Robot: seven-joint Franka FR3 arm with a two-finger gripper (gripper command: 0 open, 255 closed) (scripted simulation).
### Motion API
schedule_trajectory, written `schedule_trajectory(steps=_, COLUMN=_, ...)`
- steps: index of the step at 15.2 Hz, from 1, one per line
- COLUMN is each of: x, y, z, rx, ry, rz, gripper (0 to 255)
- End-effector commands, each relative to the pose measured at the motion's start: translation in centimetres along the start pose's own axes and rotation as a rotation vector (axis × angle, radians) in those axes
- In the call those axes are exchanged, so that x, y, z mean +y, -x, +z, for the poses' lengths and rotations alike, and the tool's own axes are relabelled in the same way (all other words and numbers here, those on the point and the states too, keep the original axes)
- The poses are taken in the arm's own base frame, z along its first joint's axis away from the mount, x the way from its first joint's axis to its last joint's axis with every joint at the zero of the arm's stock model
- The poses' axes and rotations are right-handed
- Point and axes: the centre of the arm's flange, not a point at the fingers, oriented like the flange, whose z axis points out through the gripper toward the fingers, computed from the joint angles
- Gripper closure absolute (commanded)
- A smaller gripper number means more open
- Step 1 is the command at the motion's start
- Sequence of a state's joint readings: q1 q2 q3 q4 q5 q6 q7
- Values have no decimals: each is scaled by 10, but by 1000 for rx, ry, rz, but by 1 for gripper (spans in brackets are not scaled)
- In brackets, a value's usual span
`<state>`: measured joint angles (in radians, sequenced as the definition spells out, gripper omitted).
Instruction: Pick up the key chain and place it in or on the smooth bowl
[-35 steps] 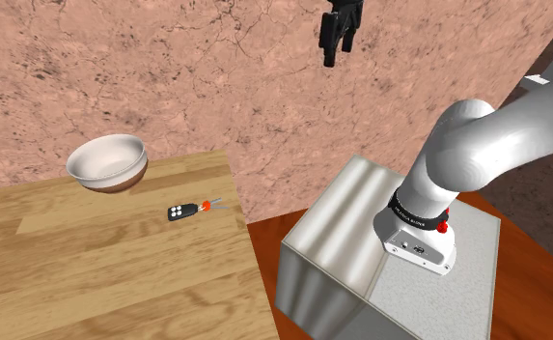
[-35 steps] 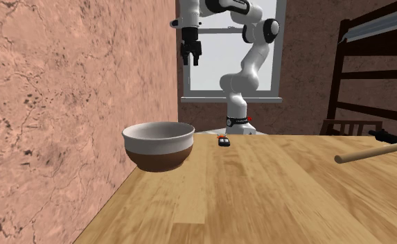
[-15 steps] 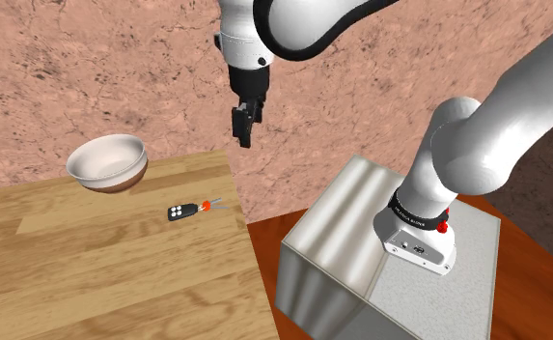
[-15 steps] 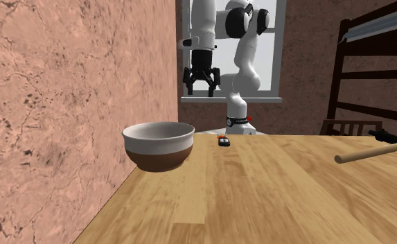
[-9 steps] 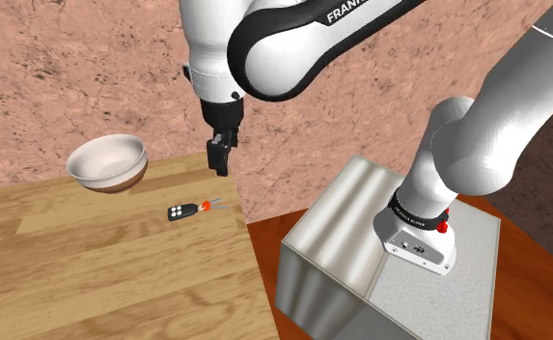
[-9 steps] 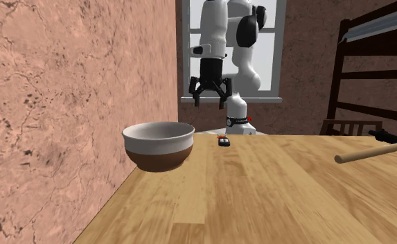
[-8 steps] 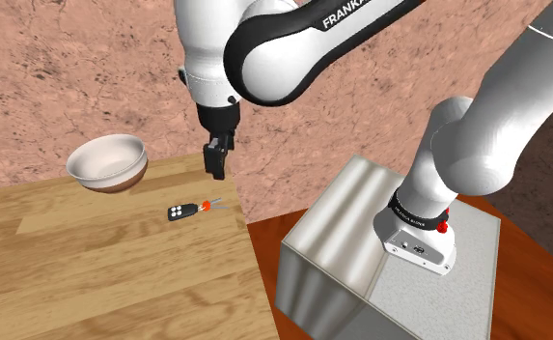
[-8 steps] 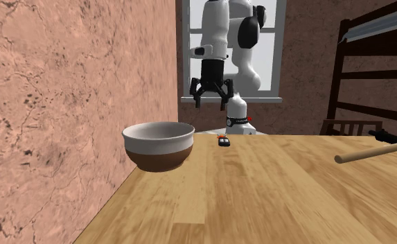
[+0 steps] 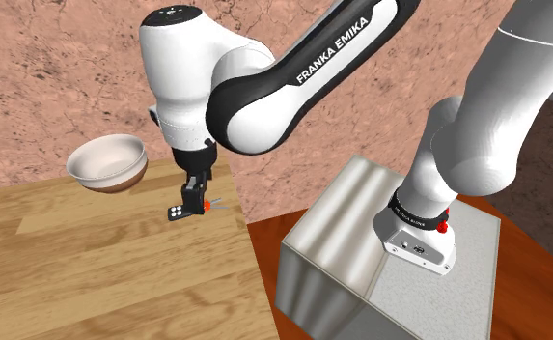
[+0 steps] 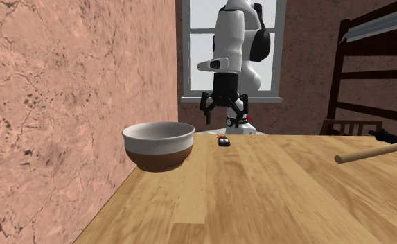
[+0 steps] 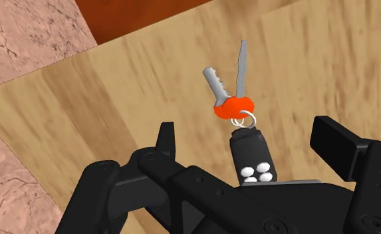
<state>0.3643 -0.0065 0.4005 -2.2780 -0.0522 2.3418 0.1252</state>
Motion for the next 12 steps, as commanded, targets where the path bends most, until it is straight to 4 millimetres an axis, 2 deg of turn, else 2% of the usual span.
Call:
schedule_trajectory(steps=1, x=-2, y=-1, z=11, rx=1, ry=-1, rz=-2, gripper=0)
schedule_trajectory(steps=5, x=-2, y=-1, z=30, rx=1, ry=-1, rz=-2, gripper=0)
schedule_trajectory(steps=12, x=-2, y=-1, z=30, rx=1, ry=-1, rz=-2, gripper=0)
